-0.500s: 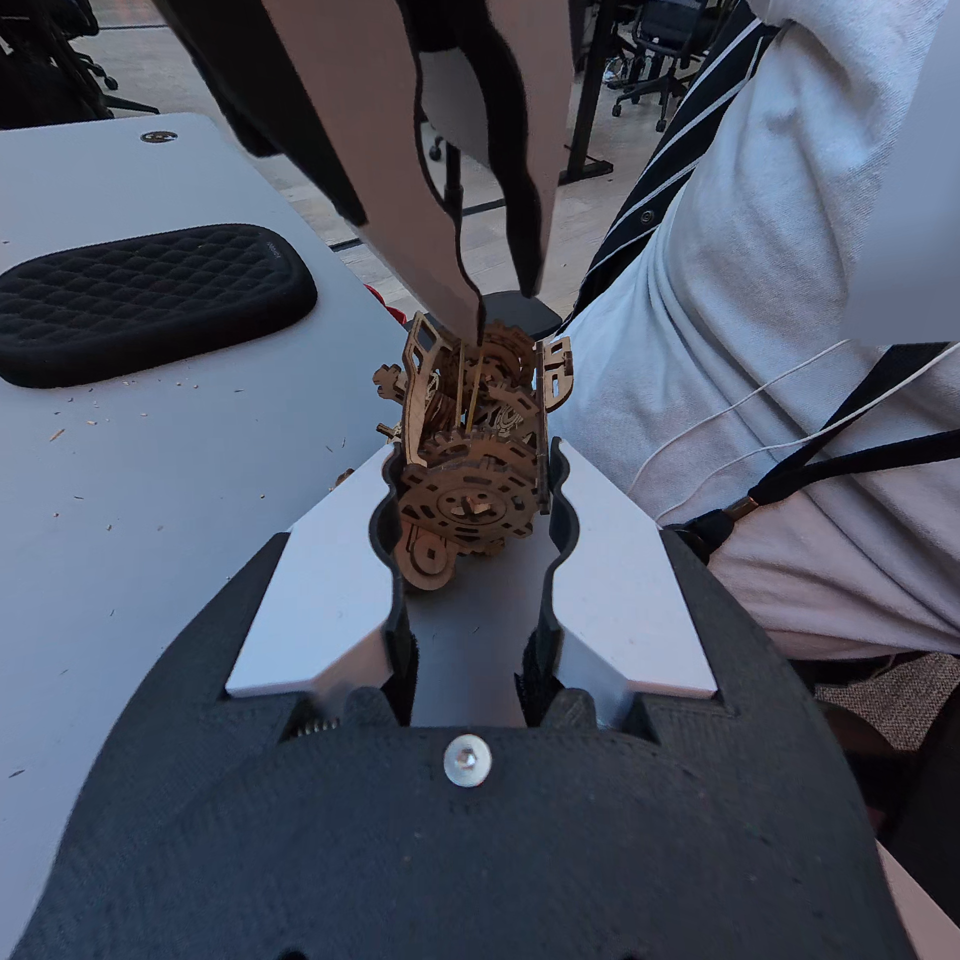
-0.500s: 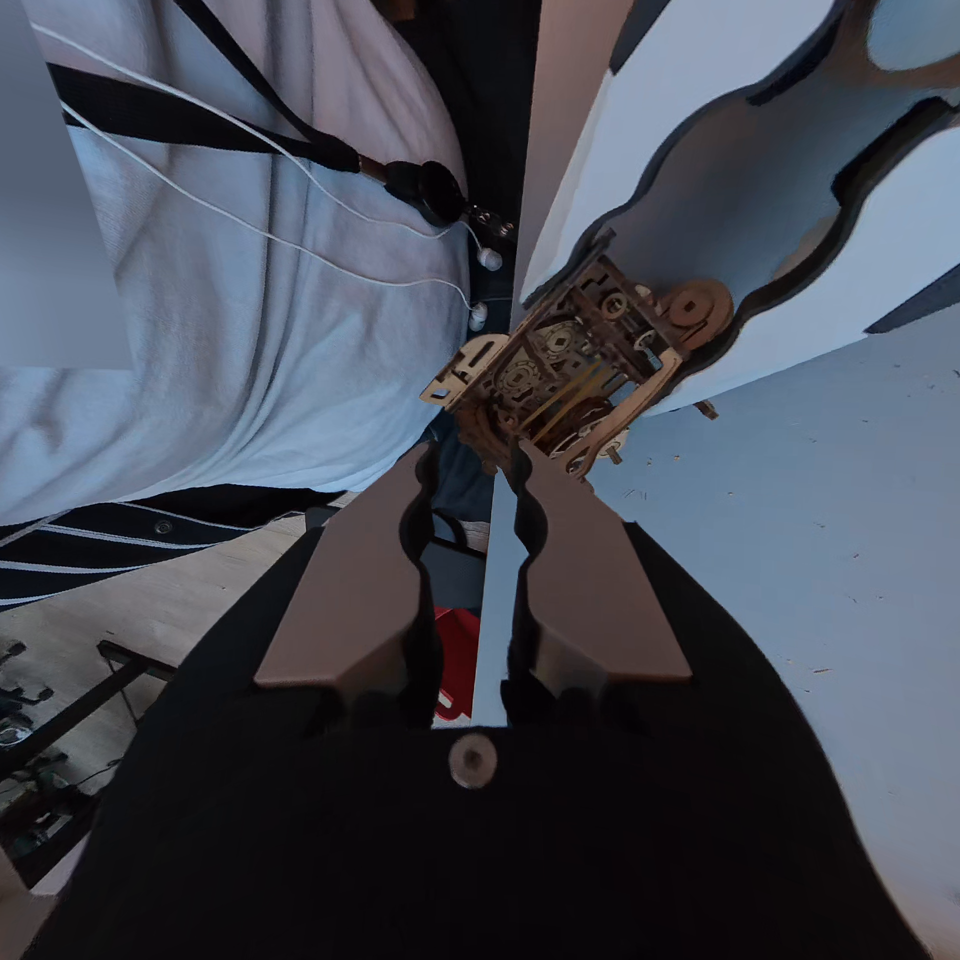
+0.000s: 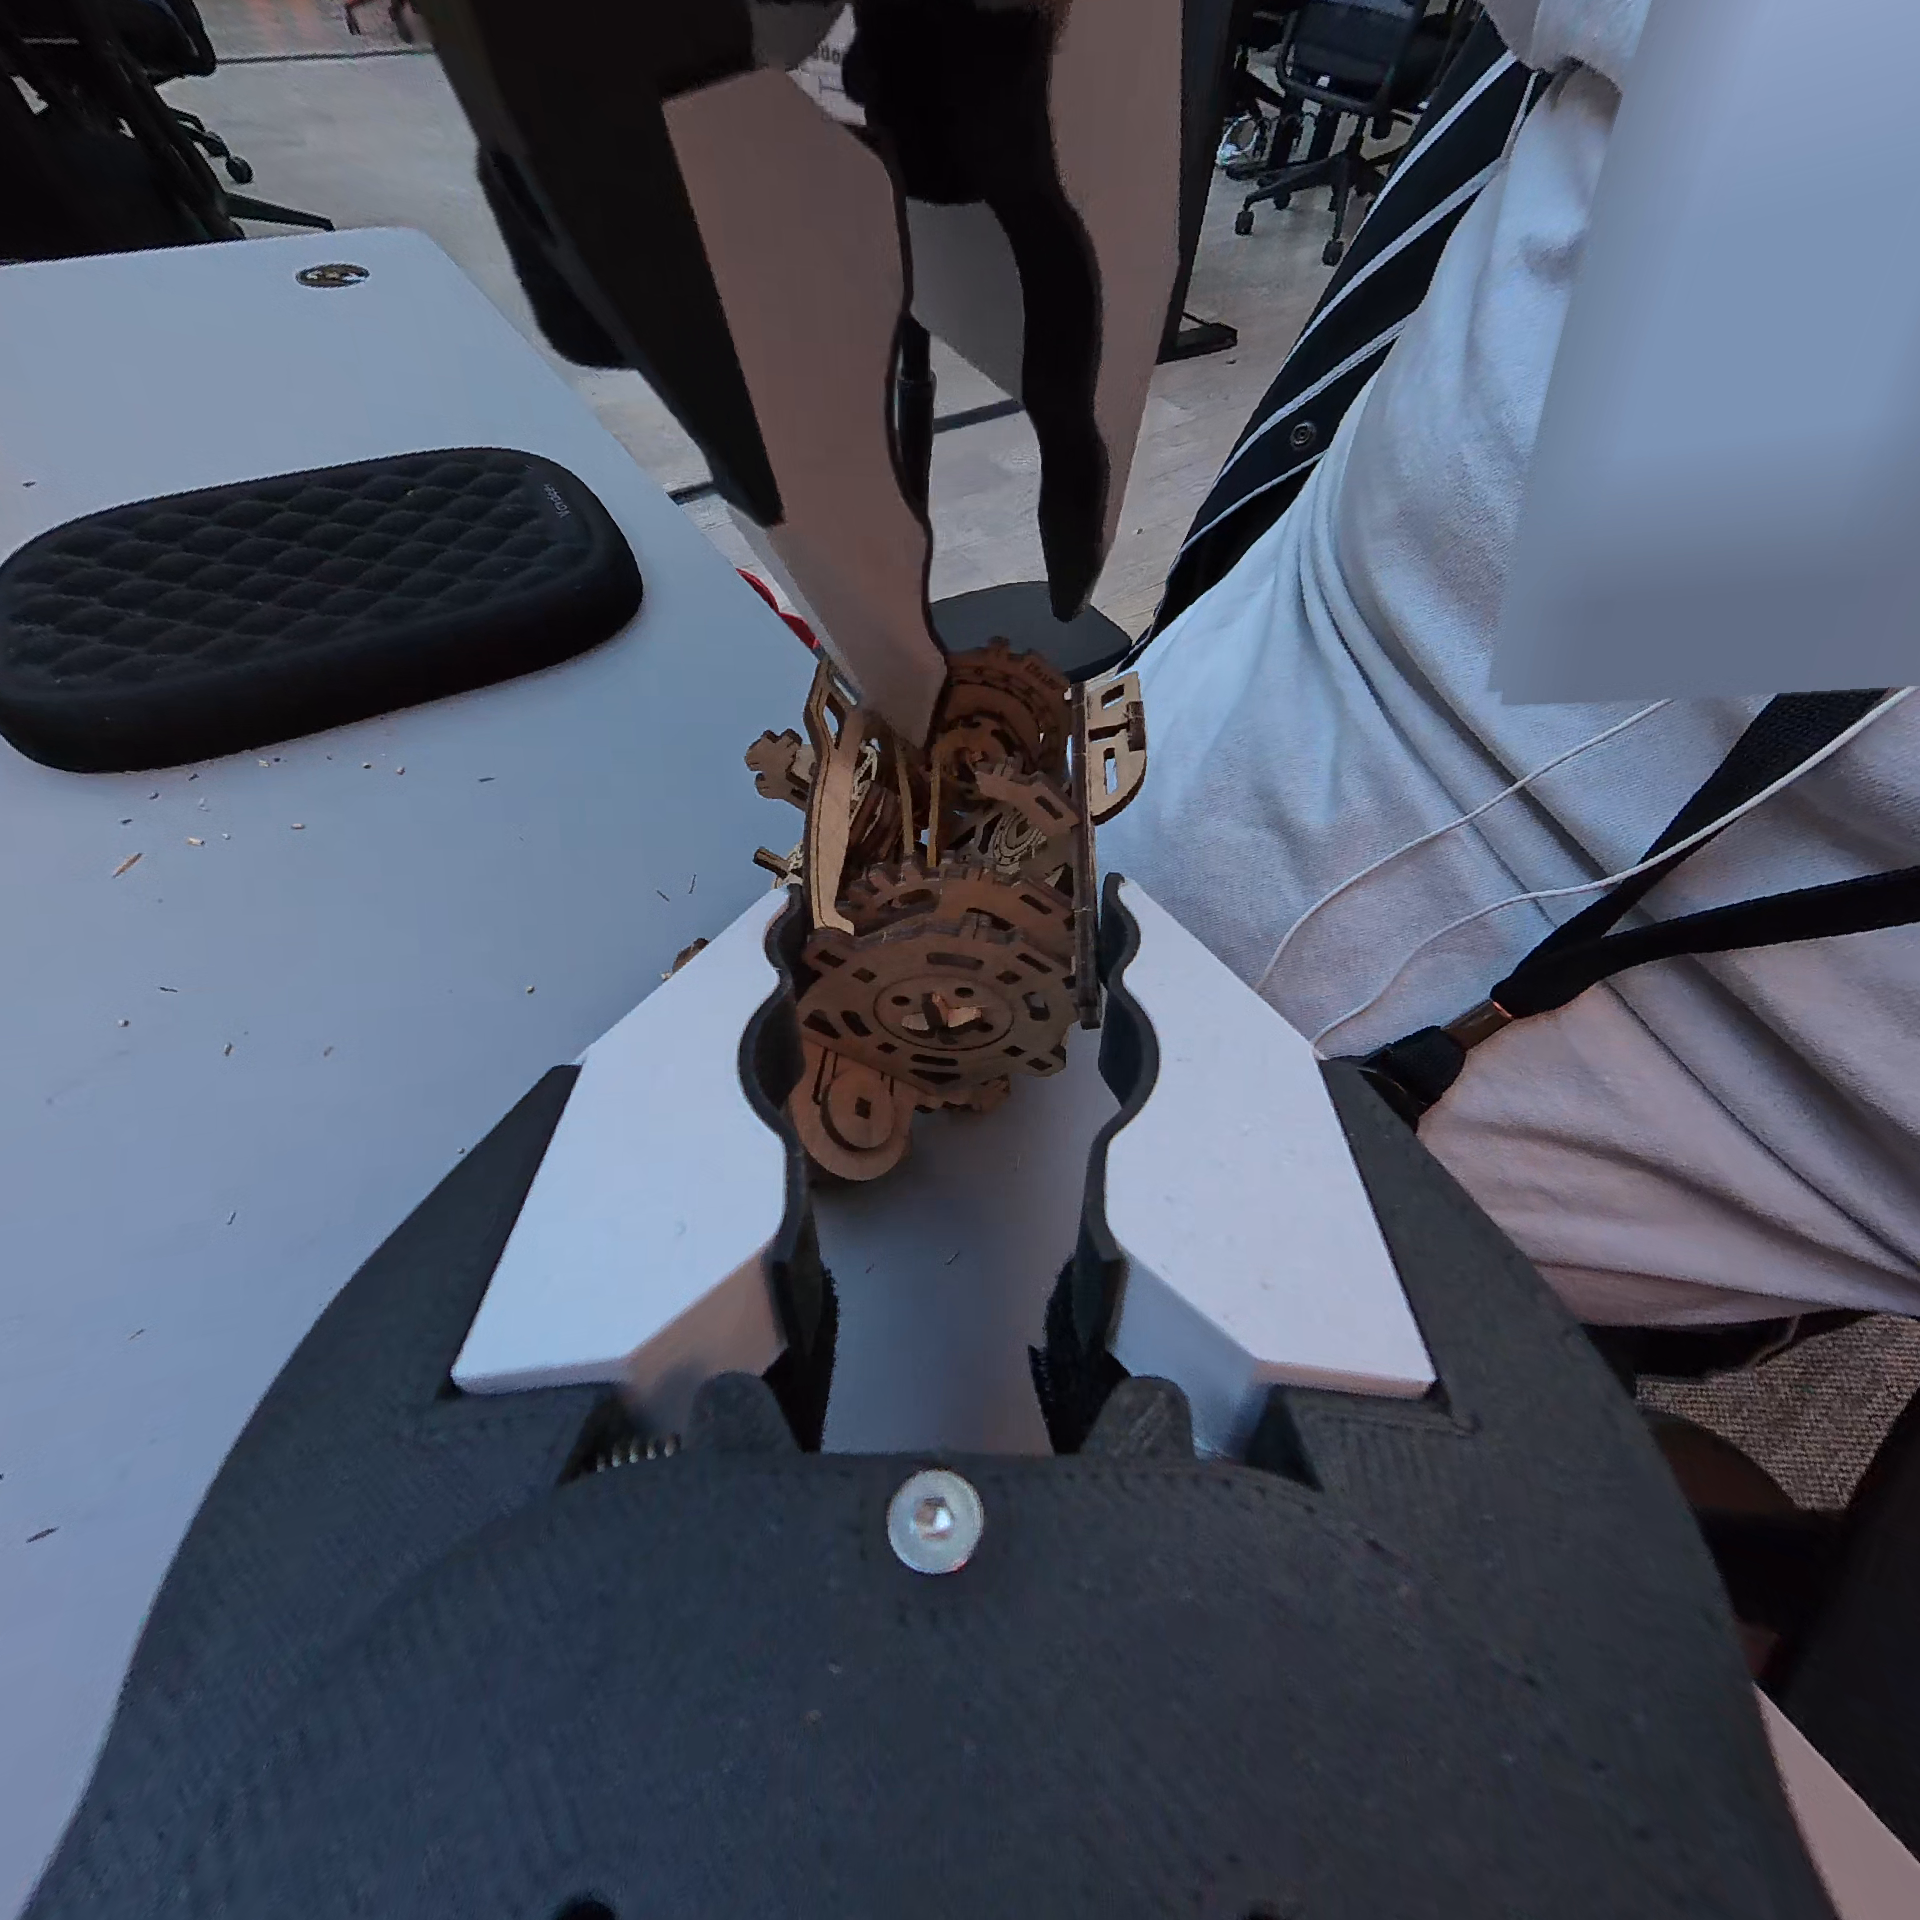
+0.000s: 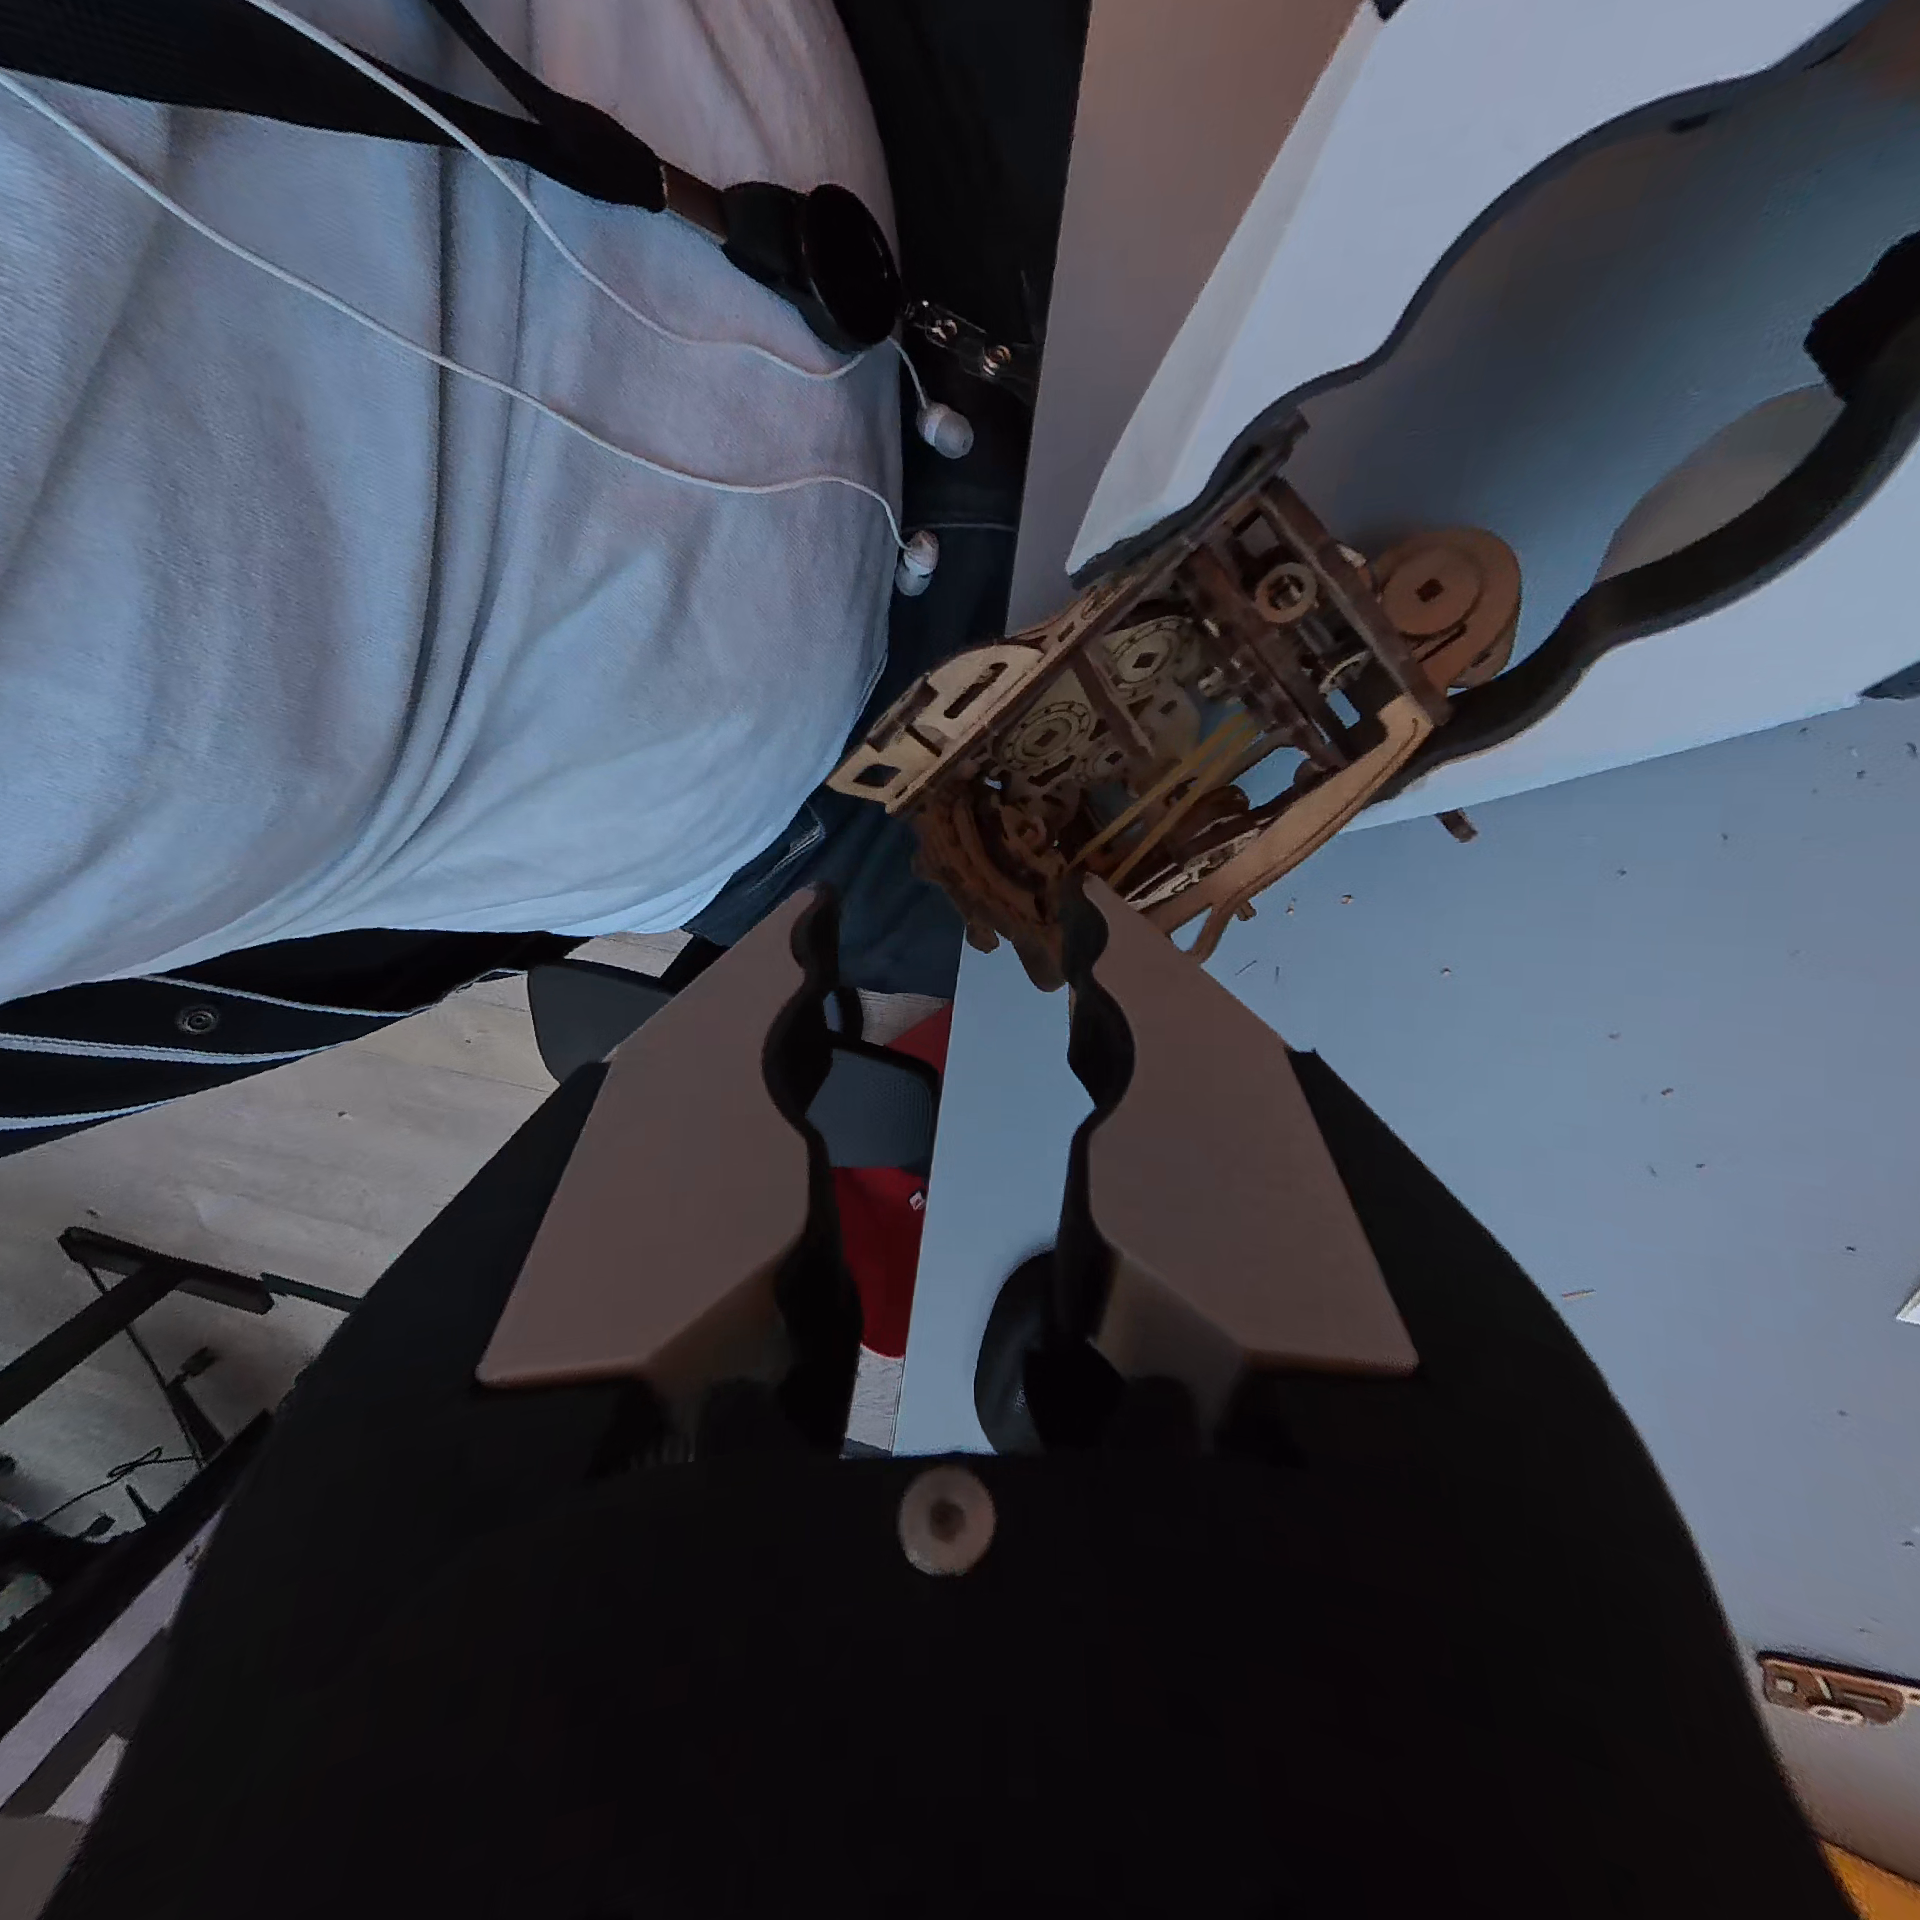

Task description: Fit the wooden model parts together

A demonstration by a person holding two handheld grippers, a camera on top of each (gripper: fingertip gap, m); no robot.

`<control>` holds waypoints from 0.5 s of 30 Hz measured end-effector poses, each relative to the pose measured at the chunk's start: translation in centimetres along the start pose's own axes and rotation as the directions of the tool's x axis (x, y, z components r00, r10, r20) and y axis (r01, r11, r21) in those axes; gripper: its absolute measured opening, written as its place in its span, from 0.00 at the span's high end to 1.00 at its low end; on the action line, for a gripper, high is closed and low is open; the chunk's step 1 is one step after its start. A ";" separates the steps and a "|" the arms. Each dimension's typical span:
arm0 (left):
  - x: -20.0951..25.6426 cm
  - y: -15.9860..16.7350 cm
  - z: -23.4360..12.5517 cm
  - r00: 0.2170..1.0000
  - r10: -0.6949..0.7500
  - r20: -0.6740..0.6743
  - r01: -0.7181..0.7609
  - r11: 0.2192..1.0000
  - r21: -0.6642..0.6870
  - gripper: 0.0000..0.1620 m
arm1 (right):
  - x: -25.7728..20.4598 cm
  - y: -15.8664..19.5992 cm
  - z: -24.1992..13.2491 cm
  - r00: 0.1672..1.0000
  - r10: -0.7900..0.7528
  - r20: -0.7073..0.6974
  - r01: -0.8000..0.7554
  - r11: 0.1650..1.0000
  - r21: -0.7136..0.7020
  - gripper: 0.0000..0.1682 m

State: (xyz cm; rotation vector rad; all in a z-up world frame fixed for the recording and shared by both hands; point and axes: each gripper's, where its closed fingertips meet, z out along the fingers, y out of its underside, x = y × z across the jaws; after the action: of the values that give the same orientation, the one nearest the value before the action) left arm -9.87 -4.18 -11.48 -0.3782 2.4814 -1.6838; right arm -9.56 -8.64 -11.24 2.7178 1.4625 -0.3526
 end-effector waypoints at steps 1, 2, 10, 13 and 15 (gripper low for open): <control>0.0 0.0 0.0 1.000 0.001 0.000 -0.001 1.000 0.000 0.67 | 0.1 0.0 0.0 1.000 0.004 -0.015 -0.005 1.000 -0.002 0.74; 0.0 0.0 0.0 1.000 0.001 0.002 -0.001 1.000 0.000 0.67 | 0.3 -0.1 0.0 0.999 0.007 -0.040 -0.007 1.000 -0.002 0.74; 0.1 0.0 0.0 1.000 0.014 0.002 -0.014 1.000 -0.003 0.67 | 0.7 -0.5 -0.4 0.984 0.004 -0.178 -0.004 1.000 0.003 0.72; 0.1 0.0 0.0 1.000 0.016 0.003 -0.016 1.000 -0.003 0.67 | 0.8 -0.9 -0.4 0.983 0.055 -0.177 -0.050 0.998 0.029 0.72; 0.1 0.0 0.0 1.000 0.018 0.003 -0.018 1.000 -0.003 0.67 | 0.7 -1.1 -0.4 0.983 0.111 -0.144 -0.104 0.993 0.056 0.74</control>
State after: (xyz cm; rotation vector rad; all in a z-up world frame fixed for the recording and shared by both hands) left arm -9.98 -4.26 -11.47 -0.3574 2.4783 -1.6720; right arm -10.05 -7.37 -10.93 2.9034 1.3465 -0.1888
